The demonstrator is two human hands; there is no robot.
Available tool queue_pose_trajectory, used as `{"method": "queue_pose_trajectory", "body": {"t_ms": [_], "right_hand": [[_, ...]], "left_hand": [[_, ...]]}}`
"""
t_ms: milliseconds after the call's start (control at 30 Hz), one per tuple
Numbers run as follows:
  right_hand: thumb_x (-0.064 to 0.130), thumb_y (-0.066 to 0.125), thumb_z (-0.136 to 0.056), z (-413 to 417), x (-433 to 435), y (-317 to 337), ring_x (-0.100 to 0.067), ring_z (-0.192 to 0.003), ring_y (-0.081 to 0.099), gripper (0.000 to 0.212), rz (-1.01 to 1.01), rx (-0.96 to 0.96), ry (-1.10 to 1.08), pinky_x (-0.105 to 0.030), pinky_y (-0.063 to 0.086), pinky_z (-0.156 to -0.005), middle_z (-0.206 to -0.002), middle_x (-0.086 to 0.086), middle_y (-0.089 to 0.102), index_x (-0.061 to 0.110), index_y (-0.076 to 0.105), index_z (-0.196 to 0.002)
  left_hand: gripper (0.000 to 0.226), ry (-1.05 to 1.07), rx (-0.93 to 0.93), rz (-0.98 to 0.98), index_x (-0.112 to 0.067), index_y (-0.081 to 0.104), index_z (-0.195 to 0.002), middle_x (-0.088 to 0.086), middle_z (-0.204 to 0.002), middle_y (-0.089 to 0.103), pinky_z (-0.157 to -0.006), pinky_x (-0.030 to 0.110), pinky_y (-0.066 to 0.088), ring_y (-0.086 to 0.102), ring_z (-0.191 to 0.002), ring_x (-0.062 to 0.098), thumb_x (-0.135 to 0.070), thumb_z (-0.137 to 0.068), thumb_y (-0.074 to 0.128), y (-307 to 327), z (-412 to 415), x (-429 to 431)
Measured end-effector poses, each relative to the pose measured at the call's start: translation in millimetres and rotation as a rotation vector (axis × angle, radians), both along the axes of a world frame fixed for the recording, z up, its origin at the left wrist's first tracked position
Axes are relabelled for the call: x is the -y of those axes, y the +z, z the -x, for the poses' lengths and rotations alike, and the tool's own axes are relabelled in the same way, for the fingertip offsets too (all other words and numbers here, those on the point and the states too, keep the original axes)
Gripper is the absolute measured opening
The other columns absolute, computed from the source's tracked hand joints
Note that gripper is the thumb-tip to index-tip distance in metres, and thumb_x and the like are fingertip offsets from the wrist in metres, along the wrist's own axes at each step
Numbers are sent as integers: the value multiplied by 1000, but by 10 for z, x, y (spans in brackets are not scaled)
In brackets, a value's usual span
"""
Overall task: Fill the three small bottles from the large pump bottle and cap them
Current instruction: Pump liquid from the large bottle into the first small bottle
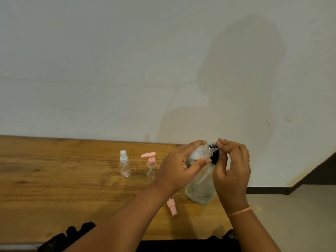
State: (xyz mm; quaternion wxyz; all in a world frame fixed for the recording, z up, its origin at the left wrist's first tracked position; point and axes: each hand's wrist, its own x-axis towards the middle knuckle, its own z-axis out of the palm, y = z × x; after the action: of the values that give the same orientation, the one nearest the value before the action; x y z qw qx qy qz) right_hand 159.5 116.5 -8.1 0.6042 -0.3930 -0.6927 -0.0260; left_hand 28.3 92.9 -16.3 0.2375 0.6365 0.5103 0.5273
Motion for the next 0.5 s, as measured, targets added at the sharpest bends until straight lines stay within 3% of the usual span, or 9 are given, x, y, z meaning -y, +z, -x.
{"method": "queue_pose_trajectory", "body": {"t_ms": [300, 500], "right_hand": [[-14, 50, -78, -42, -53, -112, -8, -98, 48, 25, 18, 50, 27, -17, 42, -86, -98, -2, 55, 1, 63, -95], [3, 45, -85, -45, 5, -26, -11, -97, 50, 19, -7, 20, 19, -9, 39, -87, -99, 0, 54, 1, 63, -93]], "left_hand": [[52, -28, 56, 32, -36, 54, -126, -18, -114, 62, -83, 18, 52, 59, -104, -4, -57, -78, 58, -77, -30, 16], [49, -24, 18, 5, -40, 54, -125, -16, -113, 63, -82, 25, 55, 60, -102, 0, -57, -79, 58, -28, -18, 12]]}}
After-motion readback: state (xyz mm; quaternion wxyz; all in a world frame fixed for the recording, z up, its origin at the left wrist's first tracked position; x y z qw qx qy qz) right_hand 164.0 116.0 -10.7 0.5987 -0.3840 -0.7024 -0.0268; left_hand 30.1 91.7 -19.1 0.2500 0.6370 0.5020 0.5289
